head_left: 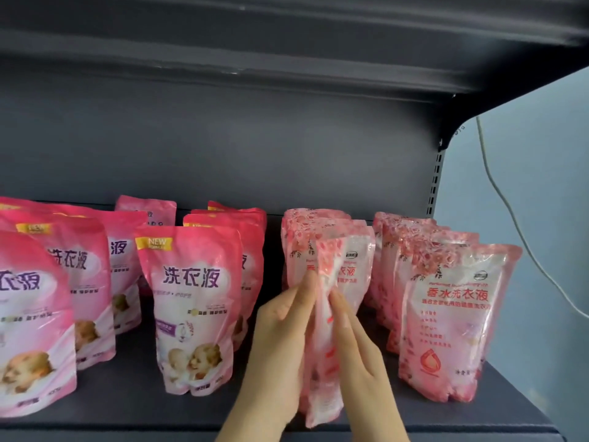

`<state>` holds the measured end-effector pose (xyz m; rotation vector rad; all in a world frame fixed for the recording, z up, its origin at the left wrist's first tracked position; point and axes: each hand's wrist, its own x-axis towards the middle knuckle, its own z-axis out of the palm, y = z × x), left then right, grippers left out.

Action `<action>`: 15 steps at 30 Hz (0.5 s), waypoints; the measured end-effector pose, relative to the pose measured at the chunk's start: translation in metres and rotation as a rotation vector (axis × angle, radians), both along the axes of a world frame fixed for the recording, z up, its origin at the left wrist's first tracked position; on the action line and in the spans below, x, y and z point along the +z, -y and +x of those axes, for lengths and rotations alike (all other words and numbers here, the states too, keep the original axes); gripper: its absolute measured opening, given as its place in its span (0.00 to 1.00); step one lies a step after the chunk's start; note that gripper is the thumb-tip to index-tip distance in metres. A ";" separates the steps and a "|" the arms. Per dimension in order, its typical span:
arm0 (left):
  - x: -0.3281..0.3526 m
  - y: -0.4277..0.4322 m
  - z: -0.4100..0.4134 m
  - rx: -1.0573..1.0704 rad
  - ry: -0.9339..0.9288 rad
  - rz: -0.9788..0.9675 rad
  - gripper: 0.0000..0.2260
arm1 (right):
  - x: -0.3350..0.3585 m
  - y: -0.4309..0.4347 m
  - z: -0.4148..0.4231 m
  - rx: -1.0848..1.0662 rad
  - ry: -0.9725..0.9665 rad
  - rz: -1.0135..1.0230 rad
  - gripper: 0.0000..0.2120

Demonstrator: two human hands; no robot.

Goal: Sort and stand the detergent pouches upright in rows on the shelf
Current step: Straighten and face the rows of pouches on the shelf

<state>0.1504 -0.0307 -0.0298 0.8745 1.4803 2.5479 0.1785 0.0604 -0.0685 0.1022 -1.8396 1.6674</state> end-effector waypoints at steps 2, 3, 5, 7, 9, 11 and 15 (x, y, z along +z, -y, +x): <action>-0.006 0.000 -0.003 -0.077 0.024 -0.033 0.24 | -0.002 -0.001 0.003 0.055 -0.020 -0.015 0.25; -0.006 0.001 -0.003 -0.129 0.060 -0.027 0.27 | -0.003 -0.001 0.004 0.074 -0.033 -0.020 0.30; -0.011 0.004 -0.003 -0.209 0.079 -0.021 0.29 | -0.006 0.000 0.003 0.051 -0.061 -0.027 0.35; -0.017 0.007 -0.002 -0.188 0.034 -0.029 0.28 | -0.009 0.002 0.002 -0.055 -0.124 -0.024 0.23; -0.024 0.005 -0.024 -0.015 0.006 -0.063 0.23 | -0.011 0.005 0.005 -0.227 -0.207 -0.030 0.11; -0.032 0.001 -0.039 0.090 0.037 -0.136 0.23 | -0.011 0.002 0.008 -0.354 -0.274 -0.081 0.07; -0.054 -0.011 -0.030 0.160 -0.051 -0.204 0.20 | -0.007 -0.020 0.004 -0.315 -0.296 -0.117 0.13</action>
